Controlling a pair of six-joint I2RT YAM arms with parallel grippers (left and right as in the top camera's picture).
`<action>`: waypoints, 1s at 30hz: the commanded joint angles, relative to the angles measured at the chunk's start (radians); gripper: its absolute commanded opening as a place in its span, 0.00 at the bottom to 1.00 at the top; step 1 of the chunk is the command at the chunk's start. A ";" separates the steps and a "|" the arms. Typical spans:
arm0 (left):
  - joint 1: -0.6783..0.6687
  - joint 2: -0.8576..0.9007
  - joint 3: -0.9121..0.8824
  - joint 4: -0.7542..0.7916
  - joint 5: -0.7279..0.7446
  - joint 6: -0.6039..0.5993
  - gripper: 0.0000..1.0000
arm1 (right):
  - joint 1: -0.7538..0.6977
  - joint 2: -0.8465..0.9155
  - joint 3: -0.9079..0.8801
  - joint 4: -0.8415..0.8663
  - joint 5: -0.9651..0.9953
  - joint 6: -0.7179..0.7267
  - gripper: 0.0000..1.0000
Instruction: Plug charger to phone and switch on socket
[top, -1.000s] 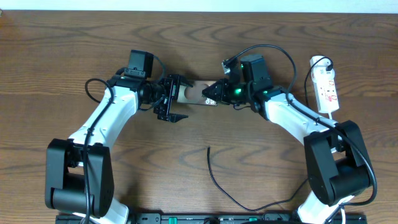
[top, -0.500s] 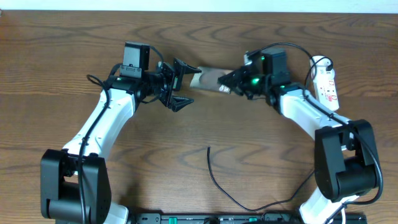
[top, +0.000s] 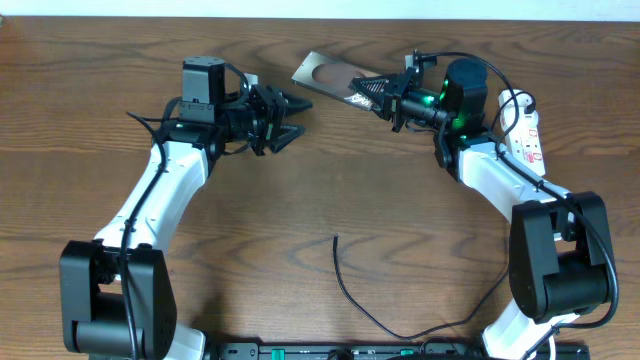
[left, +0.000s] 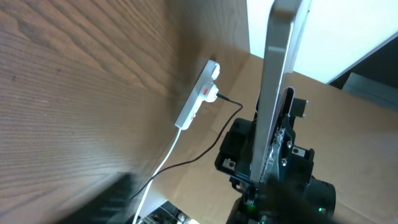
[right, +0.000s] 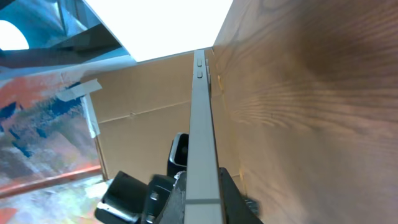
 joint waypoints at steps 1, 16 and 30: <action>0.015 -0.013 0.019 0.005 0.016 0.026 0.98 | 0.002 -0.003 0.016 0.016 -0.032 0.057 0.01; 0.021 -0.013 0.019 0.199 -0.094 -0.021 0.98 | 0.113 -0.003 0.016 0.091 0.047 0.200 0.01; 0.021 -0.013 0.019 0.274 -0.267 -0.108 0.98 | 0.269 -0.003 0.016 0.140 0.246 0.452 0.02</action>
